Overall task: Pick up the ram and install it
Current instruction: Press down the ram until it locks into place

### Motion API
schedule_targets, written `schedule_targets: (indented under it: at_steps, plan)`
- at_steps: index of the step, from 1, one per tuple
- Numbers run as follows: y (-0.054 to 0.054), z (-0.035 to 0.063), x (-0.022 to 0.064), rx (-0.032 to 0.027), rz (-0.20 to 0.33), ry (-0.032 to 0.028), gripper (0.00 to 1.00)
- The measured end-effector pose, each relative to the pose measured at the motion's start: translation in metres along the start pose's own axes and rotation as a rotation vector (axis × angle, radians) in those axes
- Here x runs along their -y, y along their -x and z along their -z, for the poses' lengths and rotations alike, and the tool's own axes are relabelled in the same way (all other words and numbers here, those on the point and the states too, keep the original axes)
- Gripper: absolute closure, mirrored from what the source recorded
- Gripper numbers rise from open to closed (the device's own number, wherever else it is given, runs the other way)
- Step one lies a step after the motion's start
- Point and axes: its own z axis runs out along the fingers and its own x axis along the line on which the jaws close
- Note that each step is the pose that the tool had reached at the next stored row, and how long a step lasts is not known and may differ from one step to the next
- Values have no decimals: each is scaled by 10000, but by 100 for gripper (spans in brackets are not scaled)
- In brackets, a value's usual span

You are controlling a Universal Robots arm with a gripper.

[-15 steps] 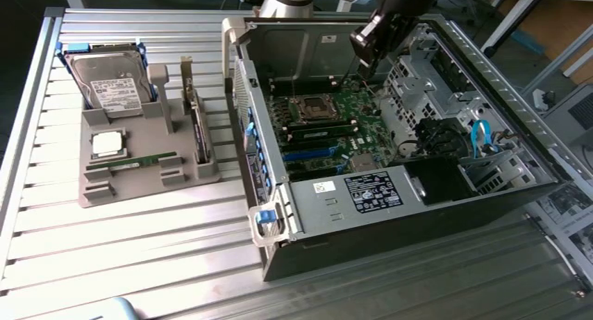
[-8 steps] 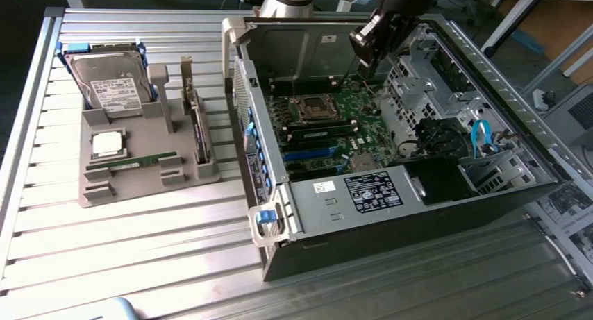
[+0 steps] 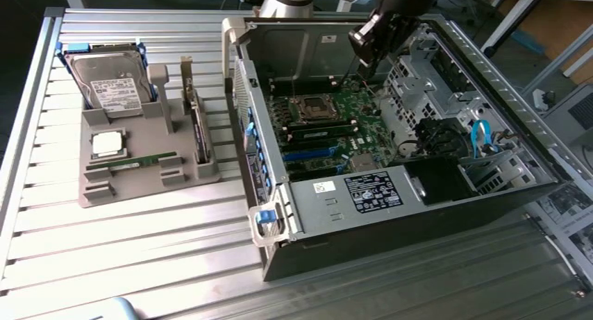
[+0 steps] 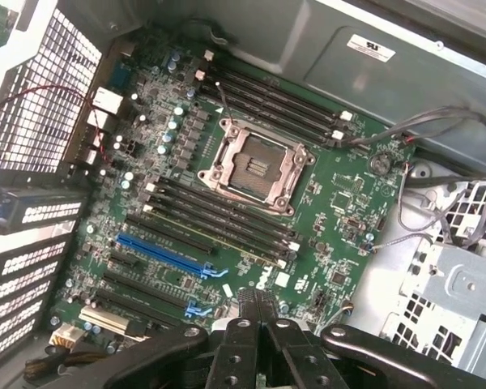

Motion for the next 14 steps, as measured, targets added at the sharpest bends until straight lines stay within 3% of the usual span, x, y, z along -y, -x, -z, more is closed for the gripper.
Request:
schedule_targets:
  at_steps: [14]
  plan:
    - [-1,0,0,10,-717,-29,89]
